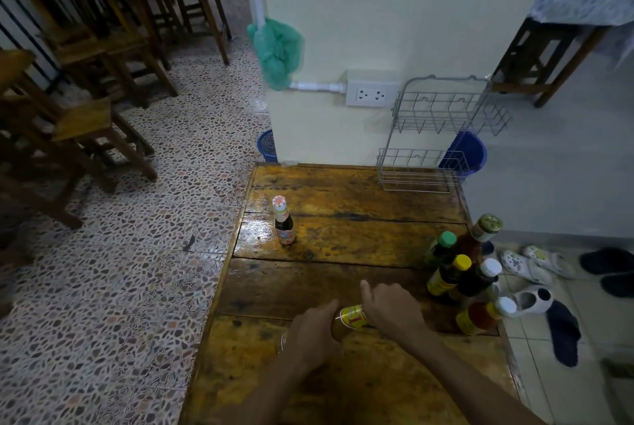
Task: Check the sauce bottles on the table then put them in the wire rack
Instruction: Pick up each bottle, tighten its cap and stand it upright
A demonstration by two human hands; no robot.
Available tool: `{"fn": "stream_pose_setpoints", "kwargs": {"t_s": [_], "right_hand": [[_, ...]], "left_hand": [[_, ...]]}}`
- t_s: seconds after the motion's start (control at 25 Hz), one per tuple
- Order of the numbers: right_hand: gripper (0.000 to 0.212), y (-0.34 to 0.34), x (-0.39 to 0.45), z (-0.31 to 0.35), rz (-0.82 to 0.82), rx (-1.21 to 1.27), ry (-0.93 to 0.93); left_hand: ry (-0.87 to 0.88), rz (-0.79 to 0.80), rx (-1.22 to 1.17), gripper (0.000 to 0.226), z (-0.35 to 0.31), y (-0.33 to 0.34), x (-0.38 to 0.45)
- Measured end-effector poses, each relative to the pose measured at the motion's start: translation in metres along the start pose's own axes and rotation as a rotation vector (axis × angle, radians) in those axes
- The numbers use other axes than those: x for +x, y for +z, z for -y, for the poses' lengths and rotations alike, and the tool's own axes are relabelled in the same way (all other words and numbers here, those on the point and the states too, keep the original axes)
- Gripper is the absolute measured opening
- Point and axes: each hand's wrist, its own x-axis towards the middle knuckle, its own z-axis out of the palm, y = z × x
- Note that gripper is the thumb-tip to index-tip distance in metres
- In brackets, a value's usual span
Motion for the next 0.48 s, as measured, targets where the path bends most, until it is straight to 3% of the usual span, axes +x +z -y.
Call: {"fn": "stream_pose_setpoints", "kwargs": {"t_s": [0.04, 0.12, 0.2, 0.24, 0.48], "right_hand": [[0.071, -0.002, -0.003, 0.004, -0.082, -0.005, -0.099], [0.049, -0.008, -0.008, 0.009, -0.209, -0.027, -0.32], [0.032, -0.009, -0.007, 0.007, -0.284, -0.057, -0.513], [0.03, -0.009, -0.006, 0.008, -0.284, -0.041, -0.519], [0.039, 0.01, 0.005, 0.031, -0.15, 0.169, -0.032]], "left_hand": [[-0.002, 0.041, -0.121, 0.062, 0.007, -0.002, 0.0], [0.028, 0.1, -0.316, 0.07, 0.021, -0.009, 0.001], [0.059, 0.109, -0.346, 0.07, 0.029, -0.013, -0.001], [0.056, 0.104, -0.332, 0.069, 0.031, -0.013, -0.001], [-0.056, -0.116, -0.068, 0.056, 0.029, 0.002, -0.005]]}}
